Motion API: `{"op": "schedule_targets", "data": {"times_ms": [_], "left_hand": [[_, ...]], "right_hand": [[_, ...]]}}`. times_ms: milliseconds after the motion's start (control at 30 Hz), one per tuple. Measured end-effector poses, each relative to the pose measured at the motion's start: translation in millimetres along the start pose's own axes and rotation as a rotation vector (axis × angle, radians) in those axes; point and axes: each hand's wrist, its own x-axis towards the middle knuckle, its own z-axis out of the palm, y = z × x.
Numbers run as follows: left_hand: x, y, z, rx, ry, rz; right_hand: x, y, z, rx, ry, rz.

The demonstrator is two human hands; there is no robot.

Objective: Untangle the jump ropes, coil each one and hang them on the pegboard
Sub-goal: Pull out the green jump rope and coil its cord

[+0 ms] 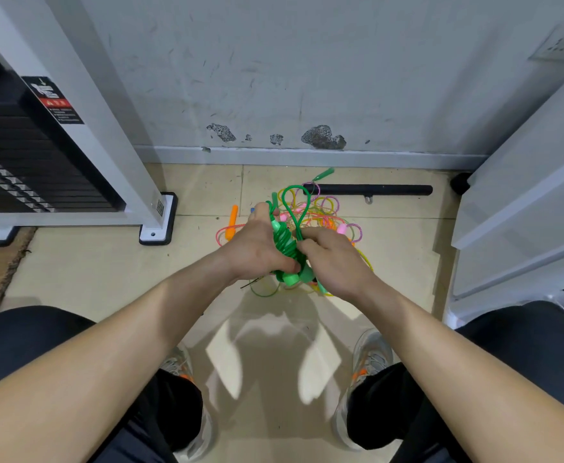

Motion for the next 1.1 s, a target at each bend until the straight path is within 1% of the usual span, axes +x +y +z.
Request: {"op": "schedule_targets", "data": {"times_ms": [100, 133, 233, 400, 500, 533, 600, 667, 767, 967, 1033, 1100], "left_hand": [[-2.0, 2.2, 10.8, 0.038, -0.012, 0.038], [-2.4, 3.3, 13.2, 0.049, -0.004, 0.06], [-2.2, 4.8, 13.2, 0.087, 0.007, 0.106], [-0.5, 3.8, 11.9, 0.082, -0.001, 0.128], [-2.3, 5.3, 13.8, 0.009, 0.0, 0.13], [-3.1, 5.8, 14.4, -0.013, -0.005, 0.135], [-2.2, 5.4, 13.5, -0.059, -0.037, 0.125], [-3.0, 7.2, 9.1, -0.072, -0.061, 0.137], [-6.5, 9.1, 2.2, -0.081, -0.12, 0.15], [-12.1, 12.5, -2.8, -0.139, -0.233, 0.146], [-13.4, 13.2, -2.0, -0.146, -0.246, 0.158], [-14.6, 14.2, -0.1, -0.166, -0.262, 0.17]], "right_hand": [[1.2, 0.4, 6.7, -0.139, 0.084, 0.031], [2.0, 1.5, 9.1, -0.138, 0.109, 0.049], [4.7, 4.7, 14.5, -0.003, 0.168, 0.107], [5.3, -0.8, 13.6, 0.077, 0.272, 0.086], [9.9, -1.4, 7.0, 0.106, 0.323, 0.097], [10.9, -2.1, 5.3, 0.155, 0.335, 0.104], [10.8, -4.9, 4.2, 0.307, 0.349, 0.121], [8.9, -8.4, 3.1, 0.394, 0.367, 0.128], [8.2, -10.9, -0.9, 0.473, 0.358, 0.138], [11.7, -12.0, -12.4, 0.561, 0.228, 0.217], [11.7, -14.7, -12.8, 0.624, 0.226, 0.211], [12.1, -15.9, -9.9, 0.685, 0.262, 0.21]]}}
